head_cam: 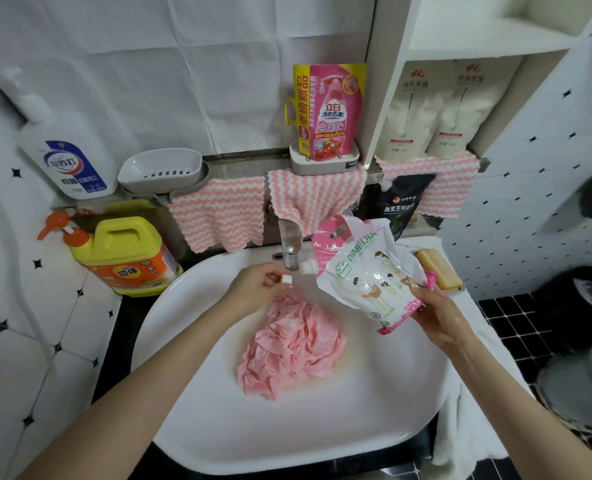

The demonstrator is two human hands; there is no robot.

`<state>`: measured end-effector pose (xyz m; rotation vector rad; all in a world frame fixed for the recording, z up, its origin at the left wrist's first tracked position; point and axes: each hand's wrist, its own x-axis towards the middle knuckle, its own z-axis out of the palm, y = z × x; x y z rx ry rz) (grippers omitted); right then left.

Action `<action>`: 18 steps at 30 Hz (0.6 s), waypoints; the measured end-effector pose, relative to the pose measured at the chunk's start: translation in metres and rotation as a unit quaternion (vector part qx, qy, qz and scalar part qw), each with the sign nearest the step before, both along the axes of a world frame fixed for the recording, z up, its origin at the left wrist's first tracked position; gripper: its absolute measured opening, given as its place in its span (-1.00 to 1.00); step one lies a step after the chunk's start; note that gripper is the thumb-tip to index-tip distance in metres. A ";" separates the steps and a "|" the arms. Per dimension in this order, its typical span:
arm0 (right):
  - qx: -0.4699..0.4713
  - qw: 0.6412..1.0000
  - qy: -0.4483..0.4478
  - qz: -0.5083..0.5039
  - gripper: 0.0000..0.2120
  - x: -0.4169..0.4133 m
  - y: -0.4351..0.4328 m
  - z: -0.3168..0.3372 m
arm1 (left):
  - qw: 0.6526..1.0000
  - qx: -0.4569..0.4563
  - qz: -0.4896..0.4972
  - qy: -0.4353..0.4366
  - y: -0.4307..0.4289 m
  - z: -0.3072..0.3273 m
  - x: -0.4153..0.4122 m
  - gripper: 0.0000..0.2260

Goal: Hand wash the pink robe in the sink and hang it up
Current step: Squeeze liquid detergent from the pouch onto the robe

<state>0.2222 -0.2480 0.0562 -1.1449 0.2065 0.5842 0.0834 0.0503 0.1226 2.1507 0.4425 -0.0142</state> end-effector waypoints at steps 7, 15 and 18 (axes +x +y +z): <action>0.005 1.000 0.025 0.001 -0.83 -0.008 0.007 -0.006 | 0.993 -0.106 0.027 -0.045 -0.009 0.012 0.004 -0.84; -0.010 1.000 0.009 -0.001 -0.71 -0.006 0.009 -0.008 | 0.997 -0.038 0.064 0.009 -0.011 0.014 0.006 -0.65; -0.008 1.000 0.012 -0.009 -0.72 -0.006 0.009 -0.008 | 0.977 0.186 0.064 0.080 -0.004 0.011 0.004 -0.69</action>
